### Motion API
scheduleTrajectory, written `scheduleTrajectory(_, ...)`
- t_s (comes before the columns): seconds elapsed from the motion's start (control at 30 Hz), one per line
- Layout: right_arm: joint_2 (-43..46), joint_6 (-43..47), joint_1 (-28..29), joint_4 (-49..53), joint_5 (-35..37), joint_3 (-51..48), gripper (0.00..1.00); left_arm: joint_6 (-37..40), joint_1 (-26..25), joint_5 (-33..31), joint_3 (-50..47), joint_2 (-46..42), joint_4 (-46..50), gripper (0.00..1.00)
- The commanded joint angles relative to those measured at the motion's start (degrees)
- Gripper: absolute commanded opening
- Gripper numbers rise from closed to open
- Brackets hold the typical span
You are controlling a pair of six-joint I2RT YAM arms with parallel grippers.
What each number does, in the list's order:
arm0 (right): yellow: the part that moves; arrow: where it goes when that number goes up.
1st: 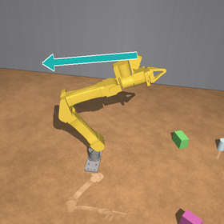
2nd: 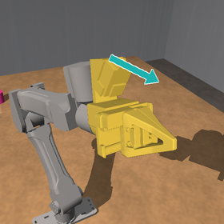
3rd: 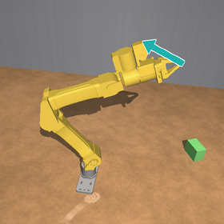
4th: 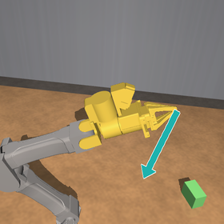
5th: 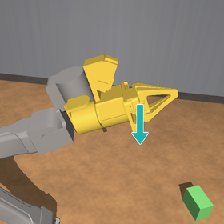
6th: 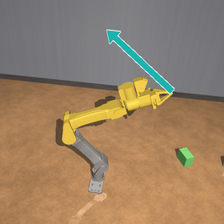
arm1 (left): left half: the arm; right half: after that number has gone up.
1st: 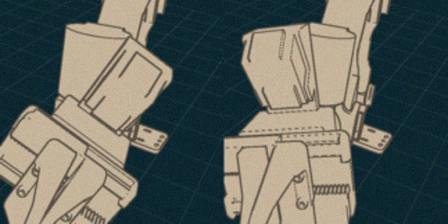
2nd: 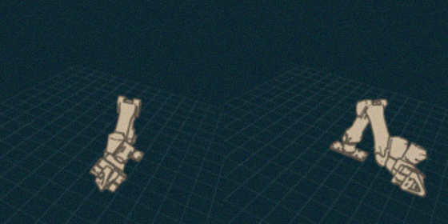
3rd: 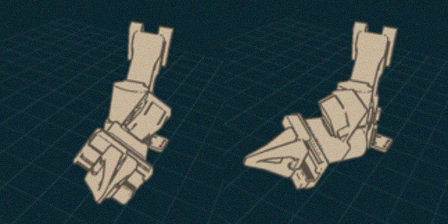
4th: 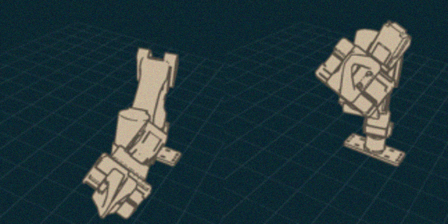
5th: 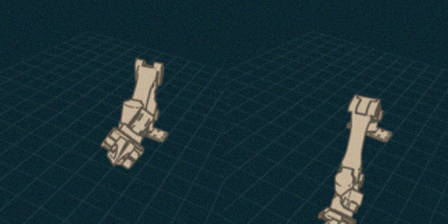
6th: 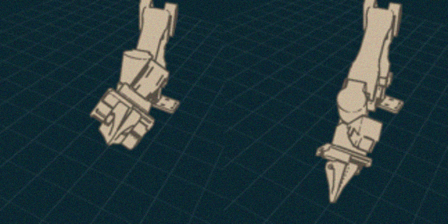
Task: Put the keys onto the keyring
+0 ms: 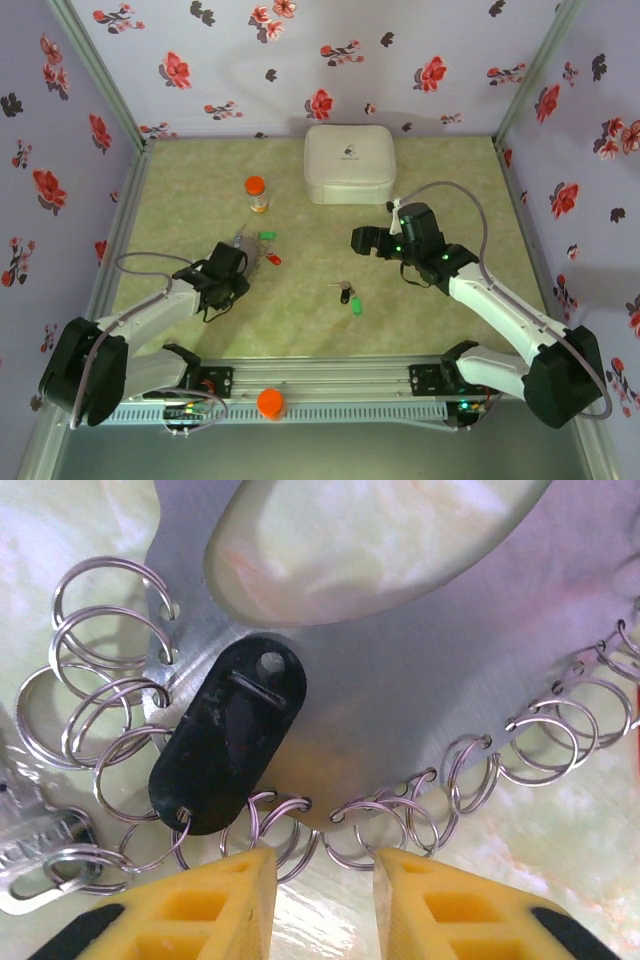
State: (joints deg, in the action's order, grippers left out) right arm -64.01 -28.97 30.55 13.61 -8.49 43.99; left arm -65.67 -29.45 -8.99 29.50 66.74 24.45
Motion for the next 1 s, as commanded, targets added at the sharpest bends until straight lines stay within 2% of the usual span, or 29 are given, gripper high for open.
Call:
scheduleTrajectory(0.0,0.77,0.59,0.48,0.52,1.02,-0.66,0.94,0.93,1.15,-2.12,0.17,-0.06,2.32,0.33)
scheduleTrajectory(0.2,1.19,0.76,0.48,0.61,1.34,-1.01,0.94,2.09,1.19,-3.41,2.21,-2.66,4.85,0.32)
scheduleTrajectory(0.37,0.41,0.50,0.48,-0.15,0.60,-0.99,0.94,4.26,1.53,-7.37,5.48,-5.74,12.33,0.32)
scheduleTrajectory(0.57,-0.67,0.06,0.48,-0.84,-0.64,-0.61,0.94,10.48,3.44,-5.81,8.50,0.15,18.09,0.31)
scheduleTrajectory(0.7,-0.29,0.62,0.48,0.19,-0.08,-0.03,0.94,14.48,3.17,-4.86,9.56,1.68,20.58,0.26)
scheduleTrajectory(0.97,-0.79,0.08,0.52,-0.44,-0.82,0.02,0.94,21.71,3.19,-4.72,11.67,6.57,21.79,0.22)
